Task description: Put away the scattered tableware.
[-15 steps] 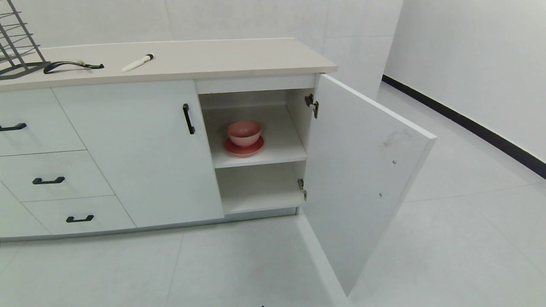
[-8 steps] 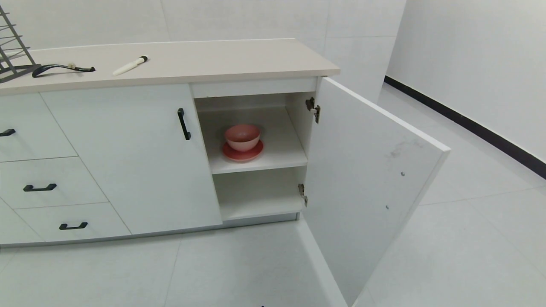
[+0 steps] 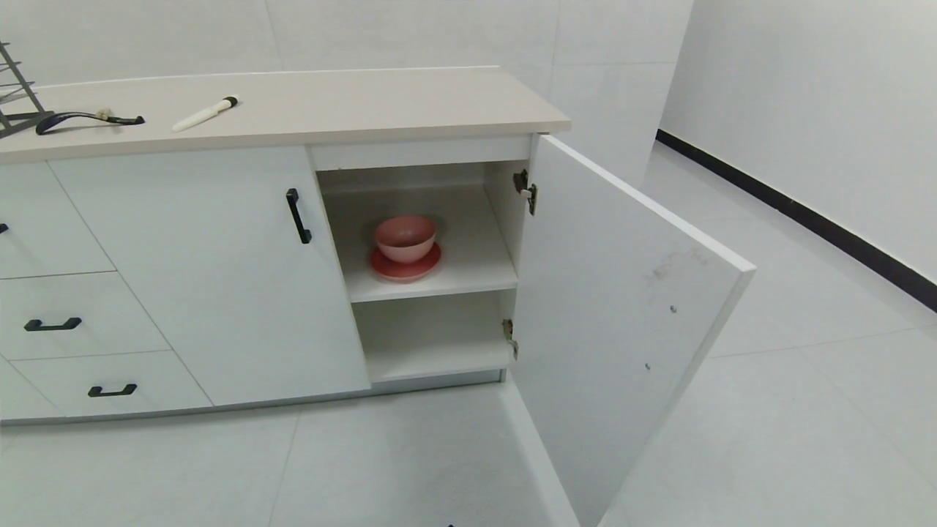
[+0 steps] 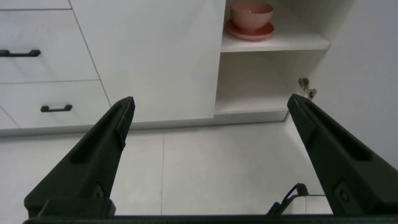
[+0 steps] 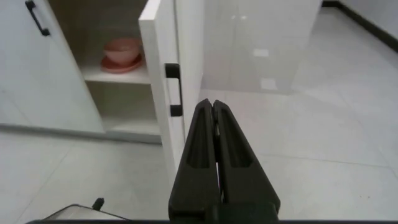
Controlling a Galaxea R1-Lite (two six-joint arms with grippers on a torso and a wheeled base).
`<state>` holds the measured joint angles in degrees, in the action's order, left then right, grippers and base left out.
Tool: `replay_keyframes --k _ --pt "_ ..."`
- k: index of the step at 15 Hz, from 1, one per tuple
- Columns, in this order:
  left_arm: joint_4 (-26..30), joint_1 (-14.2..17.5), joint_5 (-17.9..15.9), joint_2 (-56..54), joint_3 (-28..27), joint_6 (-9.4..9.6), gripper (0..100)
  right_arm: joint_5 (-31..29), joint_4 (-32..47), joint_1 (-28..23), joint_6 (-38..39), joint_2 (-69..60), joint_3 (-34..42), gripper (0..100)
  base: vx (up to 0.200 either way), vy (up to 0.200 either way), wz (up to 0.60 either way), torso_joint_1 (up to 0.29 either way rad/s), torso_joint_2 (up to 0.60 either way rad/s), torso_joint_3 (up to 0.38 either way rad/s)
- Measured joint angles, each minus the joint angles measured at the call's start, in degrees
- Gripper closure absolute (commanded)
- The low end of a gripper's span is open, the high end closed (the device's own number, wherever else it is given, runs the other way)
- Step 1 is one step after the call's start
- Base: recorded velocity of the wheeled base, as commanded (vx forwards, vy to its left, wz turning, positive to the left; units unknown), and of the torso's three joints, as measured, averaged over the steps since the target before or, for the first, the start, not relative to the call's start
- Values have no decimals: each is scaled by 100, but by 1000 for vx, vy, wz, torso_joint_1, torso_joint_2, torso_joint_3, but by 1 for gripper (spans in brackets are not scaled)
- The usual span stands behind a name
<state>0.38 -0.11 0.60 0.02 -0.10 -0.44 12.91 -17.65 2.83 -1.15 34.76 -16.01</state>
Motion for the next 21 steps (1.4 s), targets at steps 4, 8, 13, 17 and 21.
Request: replay_keyframes --k 4,8,13,17,21 --pt "-2 0 0 0 0 -7 0 521 -1593 98 -330 2153 -227 100 0 0 0 0 0 0" --pt "-2 1 0 0 0 -10 0 885 -3352 130 -508 3840 -364 100 0 0 0 0 0 0" --pt "-5 0 -2 0 0 -13 0 1178 -3805 332 -534 4697 -319 100 0 0 0 0 0 0" --pt "-2 1 -2 0 0 -54 0 1156 -3805 813 -534 4854 -319 100 0 0 0 0 0 0" --pt "-2 1 5 0 0 -101 0 1145 -3812 946 -536 4918 -323 100 0 0 0 0 0 0"
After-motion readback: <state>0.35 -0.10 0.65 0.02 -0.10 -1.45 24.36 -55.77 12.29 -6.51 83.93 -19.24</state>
